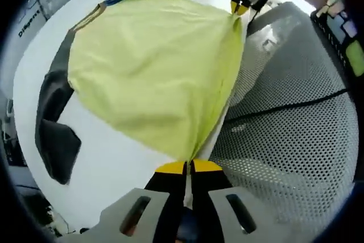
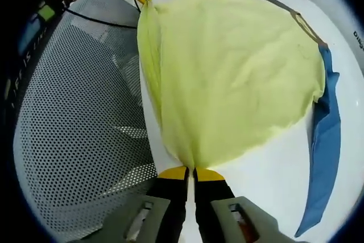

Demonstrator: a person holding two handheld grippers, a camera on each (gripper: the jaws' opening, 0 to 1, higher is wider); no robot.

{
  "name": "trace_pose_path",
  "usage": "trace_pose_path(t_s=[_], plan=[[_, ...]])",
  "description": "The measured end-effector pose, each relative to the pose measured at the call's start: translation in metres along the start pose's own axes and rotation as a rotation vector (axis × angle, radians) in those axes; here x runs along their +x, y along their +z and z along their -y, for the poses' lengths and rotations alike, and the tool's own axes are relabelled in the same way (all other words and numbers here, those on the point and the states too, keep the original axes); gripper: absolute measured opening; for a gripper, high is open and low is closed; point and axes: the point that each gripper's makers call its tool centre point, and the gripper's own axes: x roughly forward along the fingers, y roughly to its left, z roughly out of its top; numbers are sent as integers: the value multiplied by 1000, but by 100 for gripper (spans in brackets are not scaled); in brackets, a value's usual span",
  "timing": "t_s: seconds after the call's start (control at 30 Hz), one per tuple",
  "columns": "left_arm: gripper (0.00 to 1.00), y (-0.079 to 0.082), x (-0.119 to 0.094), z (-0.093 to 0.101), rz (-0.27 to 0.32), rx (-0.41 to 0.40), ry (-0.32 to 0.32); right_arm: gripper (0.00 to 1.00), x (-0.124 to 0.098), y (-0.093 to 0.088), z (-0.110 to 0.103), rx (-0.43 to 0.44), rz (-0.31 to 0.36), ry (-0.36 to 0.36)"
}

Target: Fold the garment on the visible template until the final outline fits inside the template.

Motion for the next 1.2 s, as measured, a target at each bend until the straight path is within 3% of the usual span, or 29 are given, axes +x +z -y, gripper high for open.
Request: trace_pose_path(t_s=[0.23, 0.33, 0.53, 0.6, 0.87, 1.2], plan=[[1, 9, -20, -1, -45, 182, 19, 0, -3, -1, 1, -24, -20, -31], [1, 13, -31, 2, -87, 305, 5, 0, -9, 0, 3, -34, -22, -48], [0, 10, -26, 16, -160, 497, -94, 0, -21, 0, 6, -56, -22, -61], [0, 6, -21, 16, -191, 513, -113, 0, -20, -1, 6, -59, -18, -57], [0, 1, -9, 13, -203, 493, -190, 0, -14, -3, 4, -119, -34, -28], [0, -5, 3, 15, -218, 440, -256, 0, -5, -5, 2, -97, -48, 18]])
